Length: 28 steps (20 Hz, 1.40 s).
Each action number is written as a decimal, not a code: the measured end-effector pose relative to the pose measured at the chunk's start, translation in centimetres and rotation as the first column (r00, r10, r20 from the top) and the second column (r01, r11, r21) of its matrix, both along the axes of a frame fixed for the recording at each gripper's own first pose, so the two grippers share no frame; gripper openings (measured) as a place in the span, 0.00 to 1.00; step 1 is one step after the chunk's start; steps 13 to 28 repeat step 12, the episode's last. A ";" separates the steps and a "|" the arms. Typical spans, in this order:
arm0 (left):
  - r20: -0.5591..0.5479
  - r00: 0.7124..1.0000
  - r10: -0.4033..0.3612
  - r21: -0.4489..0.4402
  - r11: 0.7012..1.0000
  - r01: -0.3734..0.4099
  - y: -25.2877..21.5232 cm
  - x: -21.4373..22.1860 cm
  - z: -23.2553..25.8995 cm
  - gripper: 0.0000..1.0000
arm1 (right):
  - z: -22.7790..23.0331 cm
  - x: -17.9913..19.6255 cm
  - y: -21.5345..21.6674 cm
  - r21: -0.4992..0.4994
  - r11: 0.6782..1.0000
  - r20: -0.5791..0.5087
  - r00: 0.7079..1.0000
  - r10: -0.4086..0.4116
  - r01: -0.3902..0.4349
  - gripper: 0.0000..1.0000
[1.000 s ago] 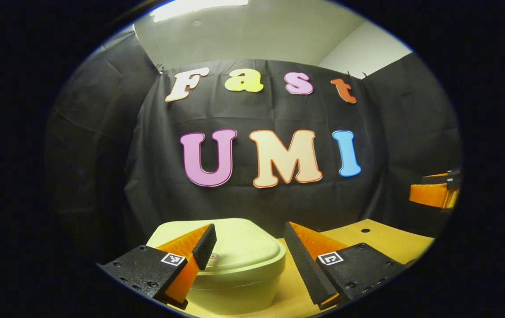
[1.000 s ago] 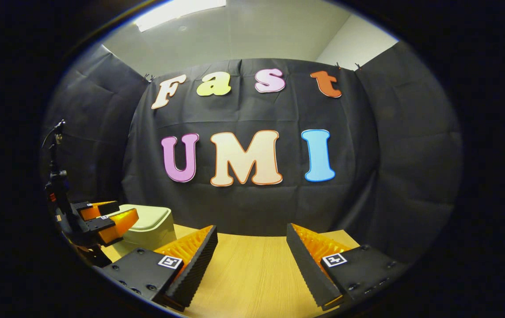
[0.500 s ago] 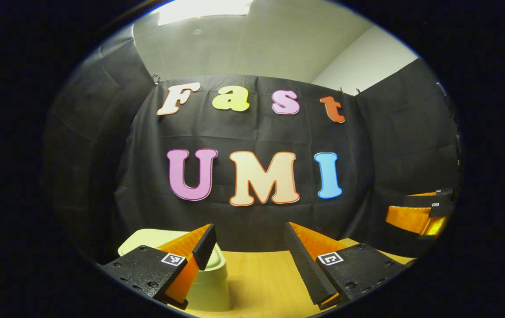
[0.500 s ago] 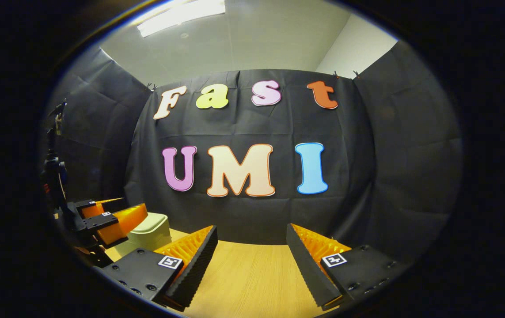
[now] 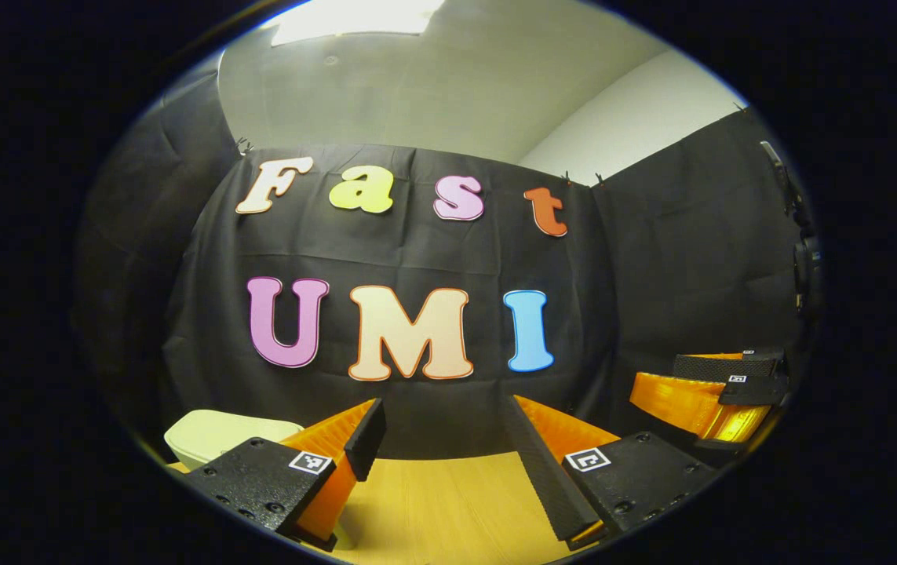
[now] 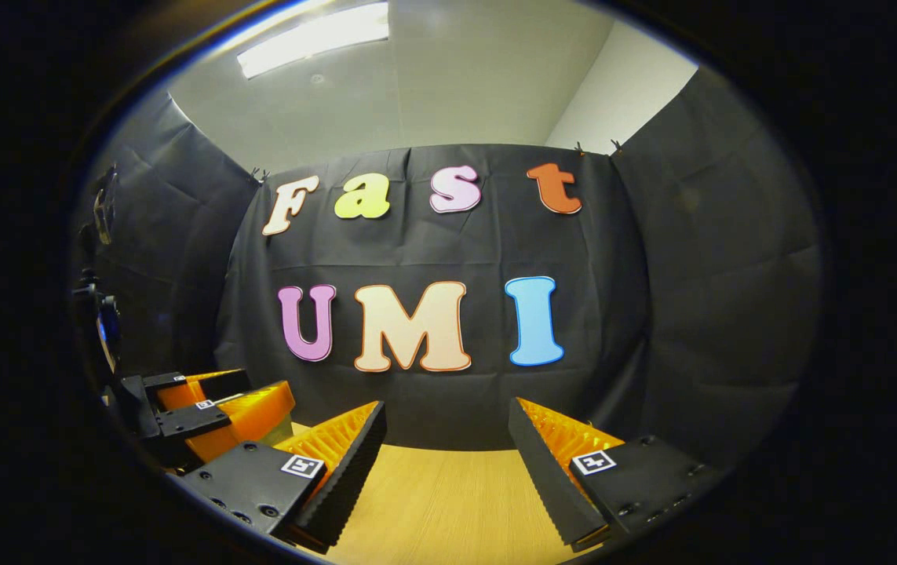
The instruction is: Press the lid of the desktop garbage bin to open it, pick up the crumpled paper on the desktop and throw it into the bin, then pick up the pop can on the desktop and drop it into the bin, and finally close the garbage bin lid.
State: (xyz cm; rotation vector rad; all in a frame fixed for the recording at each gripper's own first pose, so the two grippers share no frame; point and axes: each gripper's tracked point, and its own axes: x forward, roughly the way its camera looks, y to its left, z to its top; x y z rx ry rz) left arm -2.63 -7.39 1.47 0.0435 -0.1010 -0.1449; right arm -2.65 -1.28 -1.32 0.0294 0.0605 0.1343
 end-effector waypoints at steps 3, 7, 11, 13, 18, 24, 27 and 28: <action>-0.008 1.000 0.003 0.007 1.000 -0.003 -0.1 0.1 -0.3 0.92 | 0.1 0.0 -0.6 -0.003 1.000 0.003 1.000 -0.009 0.009 0.98; -0.036 0.999 0.009 0.001 1.000 -0.009 0.0 0.1 -1.0 0.92 | 0.2 -0.2 -0.5 -0.003 1.000 0.006 1.000 -0.011 0.011 0.98; -0.040 0.999 0.014 0.008 1.000 -0.014 0.4 0.3 -1.0 0.92 | 0.2 -0.2 -0.1 -0.016 1.000 0.007 1.000 -0.006 0.006 0.98; -0.041 0.999 0.011 0.012 1.000 -0.010 0.3 0.3 -1.1 0.92 | 0.2 -0.3 -0.1 -0.014 1.000 0.007 1.000 -0.007 0.007 0.98; -0.041 0.999 0.011 0.012 1.000 -0.010 0.3 0.3 -1.1 0.92 | 0.2 -0.3 -0.1 -0.014 1.000 0.007 1.000 -0.007 0.007 0.98; -0.041 0.999 0.011 0.012 1.000 -0.010 0.3 0.3 -1.1 0.92 | 0.2 -0.3 -0.1 -0.014 1.000 0.007 1.000 -0.007 0.007 0.98; -0.041 0.999 0.011 0.012 1.000 -0.010 0.3 0.3 -1.1 0.92 | 0.2 -0.3 -0.1 -0.014 1.000 0.007 1.000 -0.007 0.007 0.98; -0.041 0.999 0.011 0.012 1.000 -0.010 0.3 0.3 -1.1 0.92 | 0.2 -0.3 -0.1 -0.014 1.000 0.007 1.000 -0.007 0.007 0.98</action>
